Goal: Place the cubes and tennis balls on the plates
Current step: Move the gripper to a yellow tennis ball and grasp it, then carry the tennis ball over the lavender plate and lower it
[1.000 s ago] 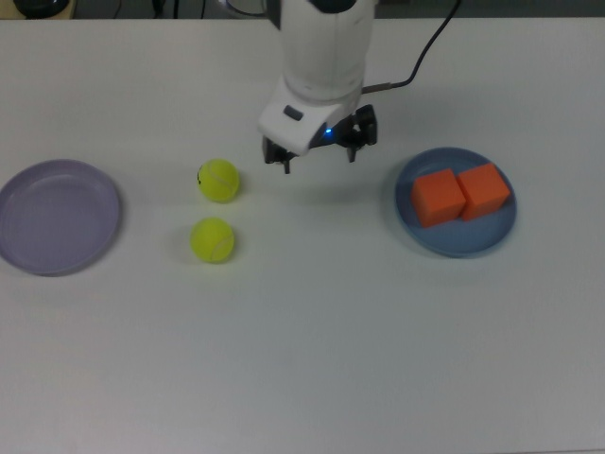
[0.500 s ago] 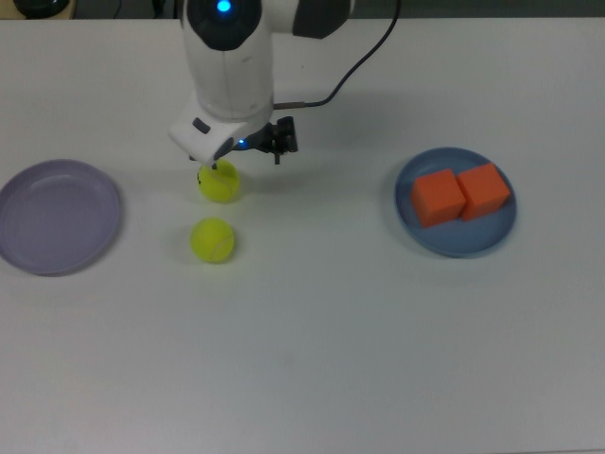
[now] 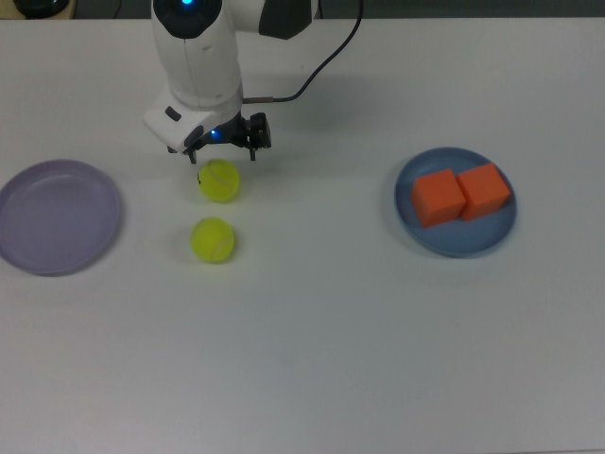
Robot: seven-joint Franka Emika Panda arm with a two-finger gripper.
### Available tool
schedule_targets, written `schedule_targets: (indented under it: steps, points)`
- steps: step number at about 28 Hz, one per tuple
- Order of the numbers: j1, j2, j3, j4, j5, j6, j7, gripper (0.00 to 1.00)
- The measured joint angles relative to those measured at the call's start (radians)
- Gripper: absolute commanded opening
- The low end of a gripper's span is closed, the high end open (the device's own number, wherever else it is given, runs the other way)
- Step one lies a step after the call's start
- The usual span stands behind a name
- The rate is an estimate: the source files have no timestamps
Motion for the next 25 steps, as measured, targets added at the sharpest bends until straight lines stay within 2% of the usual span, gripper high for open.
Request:
schedule_targets:
  steps: [6, 11, 21, 25]
  points:
    - [0.0, -0.025, -0.023, -0.046, 0.0, 0.07, -0.001, 1.0]
    - [0.0, -0.038, -0.039, -0.055, 0.01, 0.09, -0.006, 1.0]
    - [0.002, -0.021, -0.04, -0.103, 0.024, 0.182, -0.006, 1.0]
    - [0.004, -0.003, -0.04, -0.113, 0.026, 0.202, -0.006, 0.83]
